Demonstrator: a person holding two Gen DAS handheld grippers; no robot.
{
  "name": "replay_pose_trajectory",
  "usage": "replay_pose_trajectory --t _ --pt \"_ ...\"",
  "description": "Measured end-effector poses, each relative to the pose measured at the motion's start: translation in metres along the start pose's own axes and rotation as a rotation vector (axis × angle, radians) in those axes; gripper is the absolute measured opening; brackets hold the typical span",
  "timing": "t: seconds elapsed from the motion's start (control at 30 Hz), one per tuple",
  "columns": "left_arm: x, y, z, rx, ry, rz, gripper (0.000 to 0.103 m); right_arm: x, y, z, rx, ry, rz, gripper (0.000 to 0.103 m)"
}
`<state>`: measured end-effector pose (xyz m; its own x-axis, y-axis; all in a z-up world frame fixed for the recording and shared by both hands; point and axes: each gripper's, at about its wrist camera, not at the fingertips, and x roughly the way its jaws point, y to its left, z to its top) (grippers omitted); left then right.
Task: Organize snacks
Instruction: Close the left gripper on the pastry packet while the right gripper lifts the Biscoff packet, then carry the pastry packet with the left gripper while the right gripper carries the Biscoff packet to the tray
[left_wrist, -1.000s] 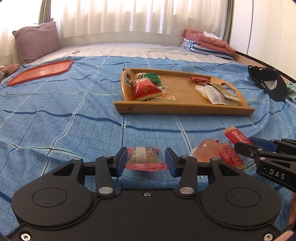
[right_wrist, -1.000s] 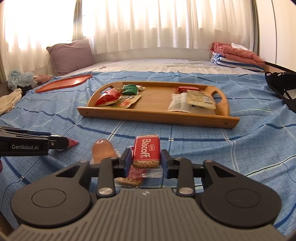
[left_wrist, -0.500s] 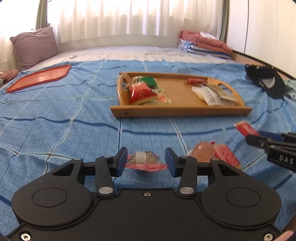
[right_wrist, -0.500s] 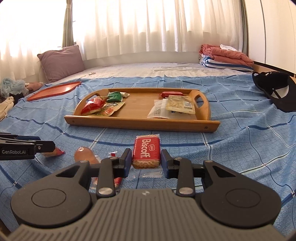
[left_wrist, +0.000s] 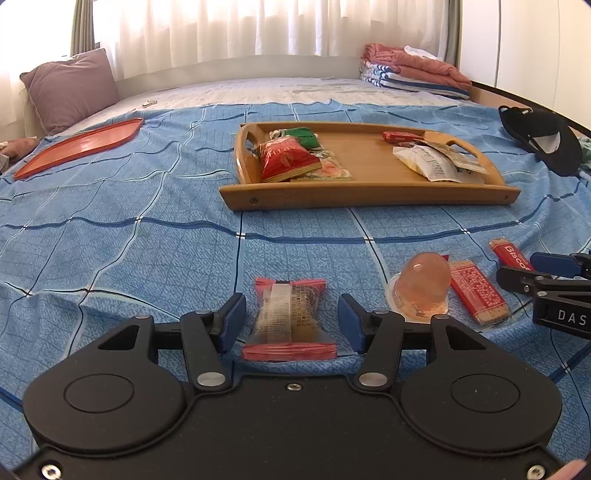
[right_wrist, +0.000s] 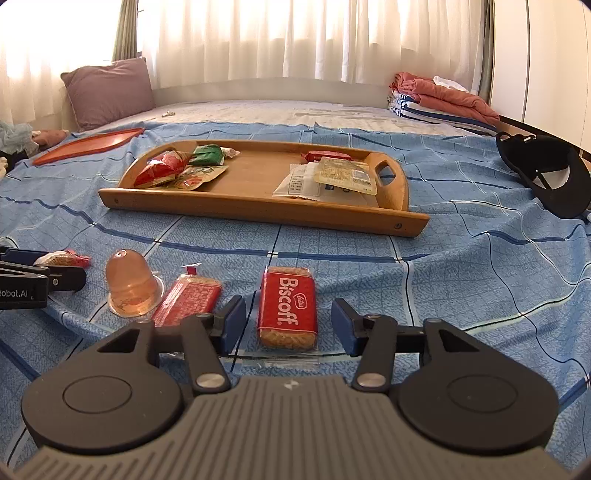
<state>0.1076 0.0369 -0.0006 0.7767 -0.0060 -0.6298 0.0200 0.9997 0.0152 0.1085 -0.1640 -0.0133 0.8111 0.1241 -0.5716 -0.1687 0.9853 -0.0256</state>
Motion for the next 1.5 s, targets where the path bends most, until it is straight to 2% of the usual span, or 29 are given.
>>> replay_pose_trajectory --t 0.07,0.13,0.17,0.2,0.23,0.27,0.5,0.67,1.13,1.27,1.5 --pt "0.002 0.0 0.0 -0.007 -0.002 -0.001 0.053 0.003 0.001 0.001 0.001 0.004 -0.005 0.067" --pt "0.003 0.001 0.0 -0.019 0.001 -0.009 0.038 0.006 0.001 0.002 0.004 0.012 -0.001 0.067" --pt "0.004 0.001 0.001 -0.02 0.002 -0.009 0.036 0.007 0.001 0.003 0.004 0.018 0.002 0.065" --pt "0.003 0.001 0.002 -0.021 0.003 -0.01 0.032 0.008 0.001 0.003 0.005 0.023 0.009 0.057" --pt "0.003 0.001 0.004 -0.025 0.007 -0.012 0.031 0.008 0.001 0.004 0.011 0.025 0.021 0.045" --pt "0.002 0.002 0.005 -0.029 0.012 -0.015 0.031 0.007 0.001 0.004 0.017 0.025 0.025 0.038" --pt "-0.004 0.004 0.013 -0.039 0.014 -0.019 0.03 -0.002 0.001 0.012 0.056 -0.003 0.04 0.038" --pt "-0.01 0.007 0.028 -0.05 -0.014 -0.025 0.03 -0.006 -0.002 0.026 0.064 -0.023 0.047 0.038" --pt "-0.02 -0.001 0.103 -0.036 -0.118 -0.087 0.03 0.002 -0.016 0.081 0.118 -0.044 0.092 0.038" --pt "-0.013 -0.003 0.126 -0.04 -0.124 -0.129 0.03 0.011 -0.021 0.098 0.135 -0.032 0.109 0.038" --pt "0.017 -0.008 0.156 -0.051 -0.098 -0.155 0.03 0.029 -0.026 0.122 0.136 -0.01 0.124 0.038"
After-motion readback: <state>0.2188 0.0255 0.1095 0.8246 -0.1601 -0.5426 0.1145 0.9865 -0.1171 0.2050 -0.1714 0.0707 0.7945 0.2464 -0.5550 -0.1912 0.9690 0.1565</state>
